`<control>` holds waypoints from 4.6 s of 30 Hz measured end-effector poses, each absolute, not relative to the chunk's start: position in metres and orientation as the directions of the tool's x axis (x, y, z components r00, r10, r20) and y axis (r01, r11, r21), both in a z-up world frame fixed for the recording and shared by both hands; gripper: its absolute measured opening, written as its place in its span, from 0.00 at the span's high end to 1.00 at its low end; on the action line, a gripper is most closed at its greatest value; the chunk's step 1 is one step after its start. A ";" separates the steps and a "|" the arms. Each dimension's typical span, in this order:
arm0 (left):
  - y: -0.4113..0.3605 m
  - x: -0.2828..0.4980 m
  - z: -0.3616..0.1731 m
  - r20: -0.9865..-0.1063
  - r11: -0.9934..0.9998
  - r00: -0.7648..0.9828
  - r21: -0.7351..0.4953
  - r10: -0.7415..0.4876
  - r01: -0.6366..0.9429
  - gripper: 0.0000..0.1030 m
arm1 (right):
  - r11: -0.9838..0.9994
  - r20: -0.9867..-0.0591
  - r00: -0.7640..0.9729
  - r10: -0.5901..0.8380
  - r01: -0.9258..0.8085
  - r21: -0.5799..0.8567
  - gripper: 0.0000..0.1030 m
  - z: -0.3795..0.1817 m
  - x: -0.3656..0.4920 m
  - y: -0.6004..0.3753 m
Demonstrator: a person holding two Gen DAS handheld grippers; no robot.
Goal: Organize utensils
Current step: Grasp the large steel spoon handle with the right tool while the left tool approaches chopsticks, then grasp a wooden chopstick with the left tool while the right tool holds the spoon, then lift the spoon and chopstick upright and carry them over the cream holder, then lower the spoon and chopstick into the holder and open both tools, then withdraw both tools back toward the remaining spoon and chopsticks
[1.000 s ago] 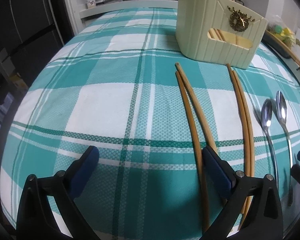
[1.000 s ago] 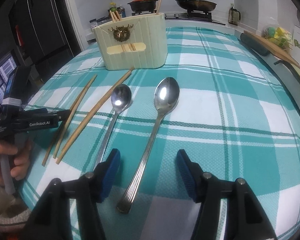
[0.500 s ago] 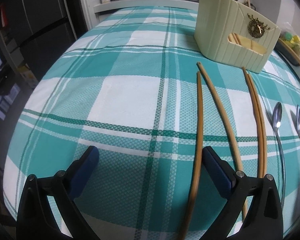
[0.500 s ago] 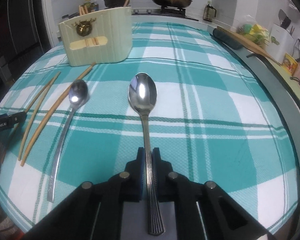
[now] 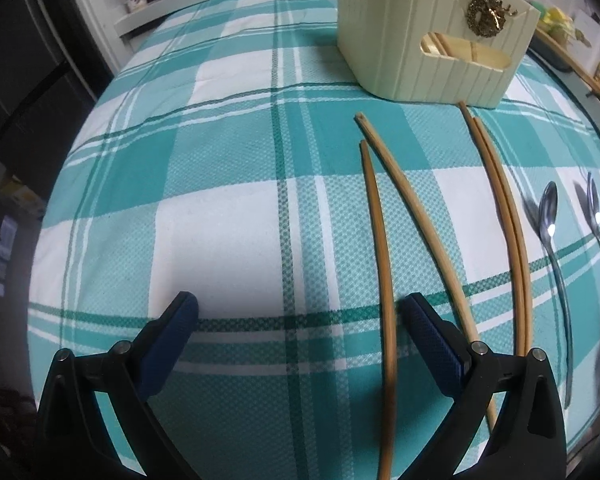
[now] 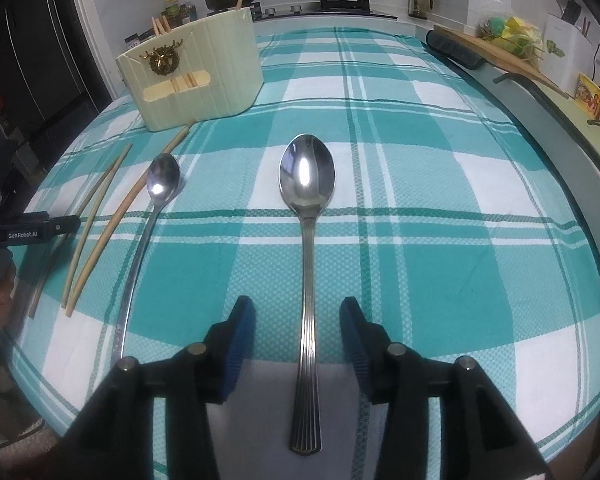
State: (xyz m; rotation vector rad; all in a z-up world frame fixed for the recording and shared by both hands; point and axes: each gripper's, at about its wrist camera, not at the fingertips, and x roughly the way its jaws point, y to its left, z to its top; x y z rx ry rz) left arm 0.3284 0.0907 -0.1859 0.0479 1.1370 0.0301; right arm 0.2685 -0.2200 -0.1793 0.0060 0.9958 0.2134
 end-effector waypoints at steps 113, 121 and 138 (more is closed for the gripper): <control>0.072 0.437 0.047 -0.522 0.970 0.833 -0.232 -0.184 0.069 0.96 | 0.885 -0.407 0.798 0.445 -0.462 0.062 0.60 0.064 0.470 -0.107; 0.062 0.468 -0.006 -0.645 0.980 0.749 -0.197 -0.153 0.030 0.96 | 0.896 -0.585 0.696 0.416 -0.421 0.137 0.60 -0.014 0.519 -0.099; 0.095 0.343 0.016 -0.671 0.995 0.738 0.009 -0.069 0.102 0.21 | 0.874 -0.573 0.666 0.477 -0.427 0.231 0.45 0.032 0.481 -0.133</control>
